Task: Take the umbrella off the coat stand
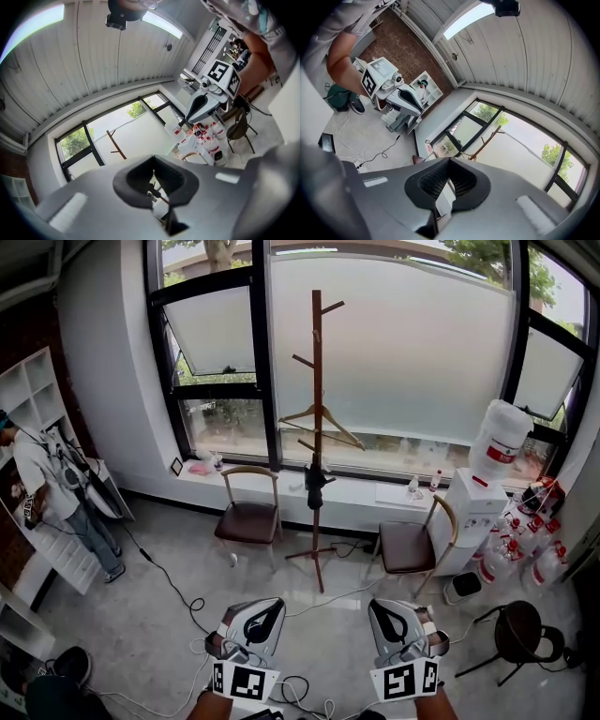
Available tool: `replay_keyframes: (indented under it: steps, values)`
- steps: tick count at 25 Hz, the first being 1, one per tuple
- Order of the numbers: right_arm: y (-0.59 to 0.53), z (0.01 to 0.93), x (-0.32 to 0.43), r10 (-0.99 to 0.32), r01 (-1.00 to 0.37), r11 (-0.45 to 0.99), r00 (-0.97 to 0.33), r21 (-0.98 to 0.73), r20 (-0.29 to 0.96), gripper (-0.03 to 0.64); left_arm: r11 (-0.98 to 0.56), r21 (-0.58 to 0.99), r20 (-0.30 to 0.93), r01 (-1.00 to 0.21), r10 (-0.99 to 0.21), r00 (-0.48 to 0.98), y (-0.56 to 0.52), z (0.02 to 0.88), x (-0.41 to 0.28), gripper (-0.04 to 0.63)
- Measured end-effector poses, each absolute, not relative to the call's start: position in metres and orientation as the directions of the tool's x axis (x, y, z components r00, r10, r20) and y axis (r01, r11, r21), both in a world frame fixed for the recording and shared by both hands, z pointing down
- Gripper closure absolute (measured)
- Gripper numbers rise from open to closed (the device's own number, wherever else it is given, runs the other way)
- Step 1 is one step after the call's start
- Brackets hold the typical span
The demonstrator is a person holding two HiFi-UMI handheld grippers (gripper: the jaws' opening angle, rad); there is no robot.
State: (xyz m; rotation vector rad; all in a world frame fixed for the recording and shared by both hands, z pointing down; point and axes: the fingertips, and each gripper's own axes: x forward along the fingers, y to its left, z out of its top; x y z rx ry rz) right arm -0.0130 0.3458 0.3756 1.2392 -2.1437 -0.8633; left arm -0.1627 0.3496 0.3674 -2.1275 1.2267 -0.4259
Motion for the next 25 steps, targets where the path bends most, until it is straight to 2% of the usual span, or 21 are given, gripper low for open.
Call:
replay_keyframes:
  steps: [13,25]
  values:
    - [0.258,0.387,-0.002,-0.842,-0.529,0.439,-0.525,0.726,0.127,0.614,-0.317,-0.662,-0.019,-0.679,-0.899,0.438,0.279,0.373,-0.15,0.594]
    - [0.134,0.393,0.059,-0.772,-0.495,0.519,-0.621,0.697,0.134,0.614,-0.239,-0.687,0.018,-0.686,-0.95,0.313,0.181,0.375,-0.084,0.594]
